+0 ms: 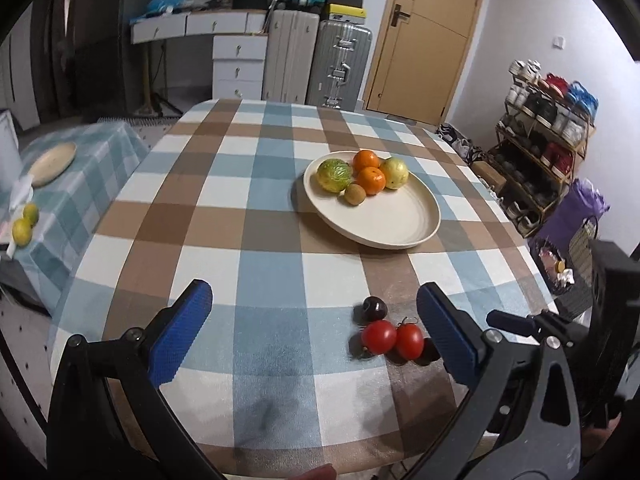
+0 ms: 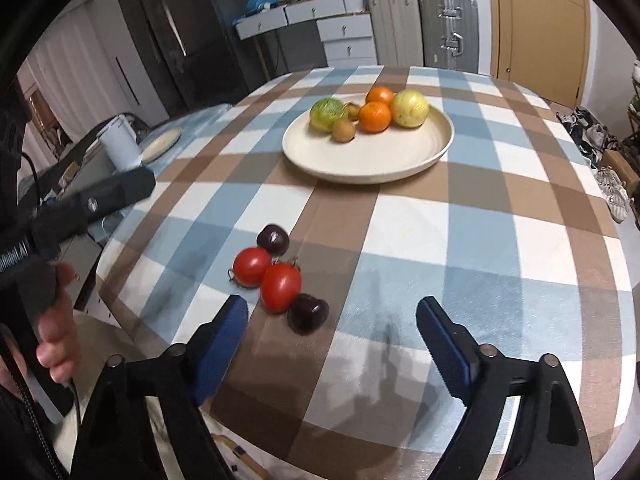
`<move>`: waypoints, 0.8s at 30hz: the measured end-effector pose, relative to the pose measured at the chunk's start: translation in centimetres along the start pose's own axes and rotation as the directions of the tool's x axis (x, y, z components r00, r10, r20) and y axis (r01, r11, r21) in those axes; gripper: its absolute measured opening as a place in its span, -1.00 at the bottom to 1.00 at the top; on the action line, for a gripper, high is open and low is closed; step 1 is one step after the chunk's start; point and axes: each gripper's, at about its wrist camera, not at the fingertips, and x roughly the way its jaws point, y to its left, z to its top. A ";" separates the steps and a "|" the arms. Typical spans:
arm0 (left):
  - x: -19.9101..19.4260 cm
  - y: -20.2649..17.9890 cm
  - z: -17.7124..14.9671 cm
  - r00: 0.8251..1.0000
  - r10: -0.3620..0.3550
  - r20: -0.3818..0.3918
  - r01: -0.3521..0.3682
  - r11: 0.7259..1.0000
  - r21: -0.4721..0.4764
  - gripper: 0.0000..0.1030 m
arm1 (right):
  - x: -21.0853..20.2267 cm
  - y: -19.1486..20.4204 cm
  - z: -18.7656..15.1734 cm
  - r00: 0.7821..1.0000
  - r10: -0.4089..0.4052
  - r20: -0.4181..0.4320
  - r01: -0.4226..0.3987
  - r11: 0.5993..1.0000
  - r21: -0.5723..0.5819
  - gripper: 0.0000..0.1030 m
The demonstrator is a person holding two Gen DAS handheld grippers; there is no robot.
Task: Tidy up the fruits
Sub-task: 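Move both grippers toward the dark plums and red tomatoes, then close the right gripper on a dark purple plum and lift it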
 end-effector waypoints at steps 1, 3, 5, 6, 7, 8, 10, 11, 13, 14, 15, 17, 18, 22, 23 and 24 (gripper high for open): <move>-0.1 0.2 0.0 1.000 0.002 0.001 -0.002 1.000 -0.007 0.98 | 0.1 0.1 -0.1 1.000 0.000 -0.003 0.000 1.000 -0.005 0.70; -0.2 0.5 0.0 1.000 0.005 0.005 -0.004 1.000 -0.018 0.98 | 0.3 0.3 -0.1 1.000 0.001 -0.007 -0.001 1.000 -0.011 0.70; -0.2 0.7 0.1 1.000 0.007 0.009 -0.007 1.000 -0.025 0.98 | 0.4 0.4 -0.2 1.000 -0.001 -0.014 0.001 1.000 -0.015 0.69; -0.4 0.8 0.1 1.000 0.006 0.010 -0.006 1.000 -0.028 0.98 | 0.6 0.4 -0.2 1.000 -0.002 -0.019 0.001 1.000 -0.016 0.66; -0.3 0.8 0.1 1.000 0.005 0.008 -0.005 1.000 -0.026 0.98 | 0.6 0.4 -0.2 1.000 -0.002 -0.023 0.001 1.000 -0.016 0.60; -0.3 0.8 0.1 1.000 0.005 0.006 -0.005 1.000 -0.024 0.98 | 0.8 0.4 -0.2 1.000 -0.001 -0.028 0.001 1.000 -0.017 0.56; -0.3 0.8 0.0 1.000 0.004 -0.001 -0.004 1.000 -0.019 0.98 | 1.1 0.4 -0.3 0.999 0.001 -0.042 -0.002 1.000 -0.019 0.42; -0.3 0.8 0.0 1.000 0.002 -0.002 -0.002 1.000 -0.017 0.98 | 1.3 0.5 -0.3 0.999 0.003 -0.047 -0.004 1.000 -0.021 0.40; -0.5 0.6 0.0 1.000 -0.002 0.001 0.002 1.000 -0.012 0.98 | 1.7 0.7 -0.3 0.998 0.003 -0.057 -0.005 1.000 -0.028 0.26; -0.5 0.6 0.0 1.000 0.000 0.004 0.000 1.000 -0.009 0.98 | 1.9 0.8 -0.3 0.998 0.003 -0.064 -0.005 0.999 -0.032 0.18; -0.6 0.4 -0.1 1.000 0.001 0.006 0.000 1.000 -0.007 0.98 | 2.1 0.9 -0.3 0.997 0.005 -0.072 -0.008 0.999 -0.036 0.04; -0.5 0.4 -0.1 1.000 -0.001 0.005 0.001 1.000 -0.008 0.98 | 2.5 1.1 -0.4 0.997 0.008 -0.082 -0.012 0.999 -0.038 -0.09; -0.5 0.4 -0.1 1.000 0.000 0.002 0.000 1.000 -0.010 0.98 | 2.7 1.2 -0.4 0.996 0.011 -0.087 -0.015 0.999 -0.044 -0.23; -0.4 0.5 -0.2 1.000 -0.008 -0.011 0.008 1.000 -0.030 0.98 | 2.8 1.5 -0.5 0.996 0.014 -0.091 -0.020 0.998 -0.060 -0.49; -0.3 0.6 -0.2 1.000 -0.009 -0.012 0.008 0.999 -0.033 0.98 | 2.7 1.6 -0.5 0.996 0.012 -0.087 -0.017 0.998 -0.063 -0.50; -0.3 0.6 -0.2 1.000 -0.008 -0.012 0.007 0.999 -0.031 0.98 | 2.6 1.6 -0.5 0.996 0.015 -0.083 -0.020 0.998 -0.064 -0.50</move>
